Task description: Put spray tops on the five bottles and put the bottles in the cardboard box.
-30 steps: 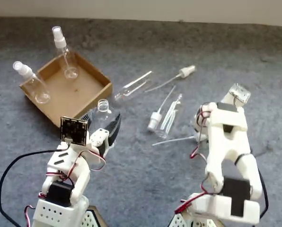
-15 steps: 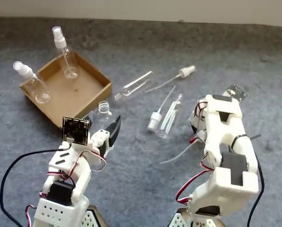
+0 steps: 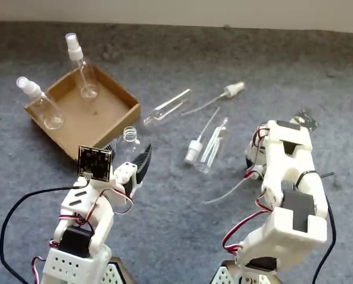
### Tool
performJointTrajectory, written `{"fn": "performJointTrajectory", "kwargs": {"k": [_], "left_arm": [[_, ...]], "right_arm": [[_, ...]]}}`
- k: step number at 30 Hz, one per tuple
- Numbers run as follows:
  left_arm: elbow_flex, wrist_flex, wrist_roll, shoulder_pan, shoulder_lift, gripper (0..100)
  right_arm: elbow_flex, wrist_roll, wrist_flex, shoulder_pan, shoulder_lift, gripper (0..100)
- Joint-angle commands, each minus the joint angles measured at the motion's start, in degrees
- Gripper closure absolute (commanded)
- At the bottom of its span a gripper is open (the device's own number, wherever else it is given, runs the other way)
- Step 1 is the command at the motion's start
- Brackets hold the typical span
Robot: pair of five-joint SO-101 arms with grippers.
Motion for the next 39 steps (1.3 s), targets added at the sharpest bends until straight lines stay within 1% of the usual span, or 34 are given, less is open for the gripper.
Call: {"fn": "performJointTrajectory", "kwargs": {"k": [1,4,6,10,13,17,20,24,28,29,31,35,37,39], "left_arm": [[-0.7,-0.5,0.6,-0.2,-0.9,96],[-0.7,-0.5,0.6,-0.1,-0.9,96],[-0.7,-0.5,0.7,-0.1,-0.9,96],[-0.7,-0.6,0.9,0.0,-0.9,96],[-0.6,-0.5,1.0,0.2,-0.9,96],[-0.6,-0.5,1.0,5.0,-0.9,96],[1.7,-0.8,0.6,8.0,-0.9,96],[3.6,-3.6,0.5,9.8,-0.9,96],[3.6,-4.1,0.5,10.0,-0.9,96],[3.6,-4.1,0.6,10.1,-0.9,96],[3.6,-4.0,0.6,10.2,-0.9,96],[3.6,-3.9,0.6,13.9,-0.9,96],[3.6,-3.9,0.5,16.0,-0.9,96],[3.6,-3.9,0.5,17.7,-0.9,96]], "right_arm": [[-3.1,8.6,-0.5,-0.1,-2.6,99.1],[-3.4,15.7,-0.5,-0.1,-8.1,99.1],[-3.4,18.0,-0.5,-0.2,-13.0,99.1],[-3.2,18.5,-0.5,-0.3,-22.6,99.1],[-3.1,18.5,-0.6,-2.2,-29.6,99.1],[-2.9,18.5,-0.6,-7.4,-37.9,99.1],[-2.9,18.5,-0.7,-10.6,-42.7,99.1],[-2.9,18.5,-0.9,-14.4,-47.9,99.1],[-3.1,18.7,-0.9,-17.0,-51.5,99.1],[-3.0,19.6,-0.9,-17.9,-52.4,99.1],[-3.0,23.6,-0.9,-20.2,-54.1,99.1],[-3.0,31.1,-0.9,-24.7,-58.5,99.1],[-2.9,32.4,-0.9,-26.1,-61.4,99.1],[-2.9,31.9,-0.9,-26.9,-64.5,99.1]]}}
